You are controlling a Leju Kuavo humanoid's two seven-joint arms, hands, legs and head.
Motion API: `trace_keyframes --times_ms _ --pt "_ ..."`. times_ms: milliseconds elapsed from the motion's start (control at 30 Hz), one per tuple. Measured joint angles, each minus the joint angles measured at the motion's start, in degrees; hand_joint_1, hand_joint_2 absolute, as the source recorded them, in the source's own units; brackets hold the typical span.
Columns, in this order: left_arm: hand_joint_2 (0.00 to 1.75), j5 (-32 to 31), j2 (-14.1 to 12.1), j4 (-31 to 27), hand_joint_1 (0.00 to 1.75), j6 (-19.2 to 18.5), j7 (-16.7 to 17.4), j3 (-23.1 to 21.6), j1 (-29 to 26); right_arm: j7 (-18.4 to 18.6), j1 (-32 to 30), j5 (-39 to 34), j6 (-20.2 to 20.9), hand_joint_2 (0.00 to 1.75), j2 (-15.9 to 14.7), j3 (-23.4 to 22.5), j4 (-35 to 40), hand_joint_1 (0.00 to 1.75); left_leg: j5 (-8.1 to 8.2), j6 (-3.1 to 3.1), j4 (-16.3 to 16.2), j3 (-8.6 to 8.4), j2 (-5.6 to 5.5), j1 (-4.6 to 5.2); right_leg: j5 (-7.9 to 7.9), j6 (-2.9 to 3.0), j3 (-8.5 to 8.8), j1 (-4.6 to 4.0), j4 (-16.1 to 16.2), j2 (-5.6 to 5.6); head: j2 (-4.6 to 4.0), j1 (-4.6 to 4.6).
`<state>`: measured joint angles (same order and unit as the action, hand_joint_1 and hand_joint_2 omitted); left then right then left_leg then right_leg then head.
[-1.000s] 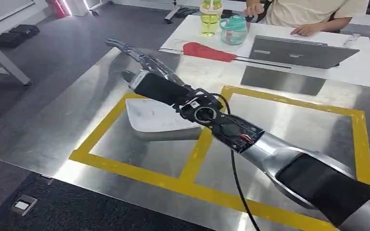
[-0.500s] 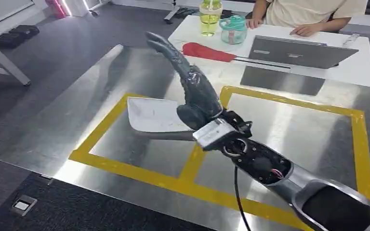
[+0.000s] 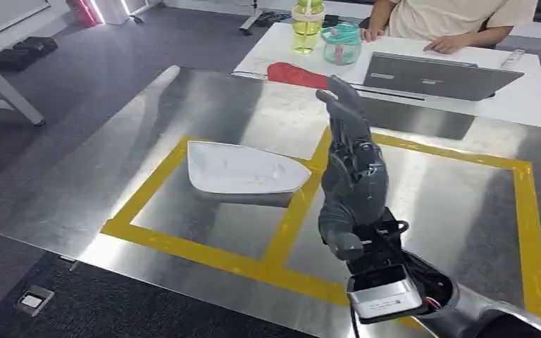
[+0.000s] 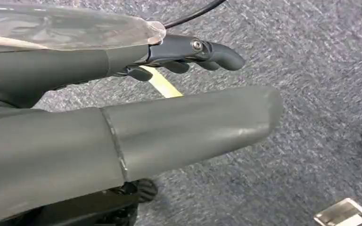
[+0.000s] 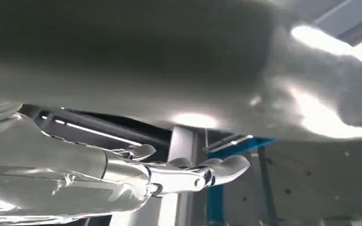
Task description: Take the parts from the cabinet and place them on the table.
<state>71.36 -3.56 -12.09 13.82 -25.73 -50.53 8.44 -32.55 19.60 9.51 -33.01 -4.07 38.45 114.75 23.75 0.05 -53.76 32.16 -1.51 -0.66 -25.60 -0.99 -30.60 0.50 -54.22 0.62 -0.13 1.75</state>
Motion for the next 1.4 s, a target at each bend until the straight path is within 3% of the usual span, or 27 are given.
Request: trace_keyframes --times_ms 433,633,867,1033,1100,1200,1300,1333,1367,1400 --pt "0.0 0.22 0.24 0.0 0.0 -1.27 -0.11 0.13 -0.43 -0.54 -1.66 0.0 -1.22 0.0 -0.94 -0.07 3.01 0.0 0.0 0.0 0.0 0.0 0.0 0.0 0.0 0.0 0.01 0.0 0.0 0.0 0.0 0.0" --pt "0.0 1.07 0.39 0.0 0.0 -2.69 3.39 1.07 -0.47 -0.52 -1.67 -0.09 -0.96 0.0 -1.01 -0.04 3.06 0.0 0.0 0.0 0.0 0.0 0.0 0.0 0.0 0.0 0.01 0.0 0.0 0.0 0.0 -0.02" --pt "0.0 1.18 0.5 0.0 0.0 -2.82 3.85 1.36 -0.48 -0.44 -1.66 -0.24 -0.89 0.0 -1.01 -0.02 3.08 0.0 0.0 0.0 0.0 0.0 0.0 0.0 0.0 0.0 0.02 0.0 0.0 0.0 0.0 0.0" --pt "0.0 1.33 0.52 0.0 0.0 -3.26 6.62 1.36 -0.51 -0.37 -1.66 -0.81 0.05 0.0 -1.0 -0.02 3.08 0.0 0.0 0.0 0.0 0.0 0.0 0.0 0.0 0.0 0.02 0.0 0.0 0.0 0.0 -0.02" --pt "0.0 1.42 0.5 0.0 0.0 -3.5 6.97 1.38 -0.55 -0.54 -1.67 -0.94 0.5 0.0 -1.0 0.0 3.06 0.0 0.27 0.61 -0.4 0.11 -0.01 0.15 -0.01 -0.28 0.1 0.17 0.09 -0.02 0.0 -0.04" --pt "0.0 1.75 0.5 0.0 0.0 -3.61 7.21 1.38 -0.66 -0.7 -1.65 -1.16 1.03 0.0 -1.01 0.0 3.06 0.0 0.48 1.01 -0.7 0.15 -0.01 0.18 -0.07 -0.47 0.22 0.18 0.1 -0.02 0.0 -0.13" --pt "0.0 1.64 0.52 -0.02 0.0 -3.65 7.56 1.4 -0.65 -0.7 -1.62 -1.22 1.12 0.0 -1.0 0.0 3.08 0.0 0.31 1.51 -0.44 0.01 -0.01 0.36 0.14 -1.02 0.52 0.27 0.56 -0.02 0.0 -0.15" --pt "0.0 1.44 0.63 -0.02 0.0 -3.74 7.83 1.4 -0.62 -0.59 -1.6 -1.11 1.12 0.0 -1.01 -0.02 3.21 0.0 -0.22 1.73 0.89 -0.63 0.08 -0.39 -0.12 -1.28 0.57 0.04 0.51 -0.07 0.0 -0.04" --pt "0.0 1.25 0.81 -0.02 0.0 -3.91 8.02 1.4 -0.6 -0.39 -1.59 -0.81 1.11 0.0 -1.05 -0.04 3.36 0.0 -0.47 1.61 1.46 -1.05 0.27 -0.34 -1.07 -1.42 0.36 0.18 -0.58 -0.16 0.0 0.17" --pt "0.0 1.18 0.79 -0.02 0.0 -4.05 8.04 1.4 -0.56 -0.17 -1.49 -0.59 1.09 0.0 -1.14 -0.09 3.52 0.0 -0.58 1.81 1.63 -1.14 0.34 -0.4 -3.33 -1.52 -1.05 0.21 -3.81 -0.17 0.0 0.46"
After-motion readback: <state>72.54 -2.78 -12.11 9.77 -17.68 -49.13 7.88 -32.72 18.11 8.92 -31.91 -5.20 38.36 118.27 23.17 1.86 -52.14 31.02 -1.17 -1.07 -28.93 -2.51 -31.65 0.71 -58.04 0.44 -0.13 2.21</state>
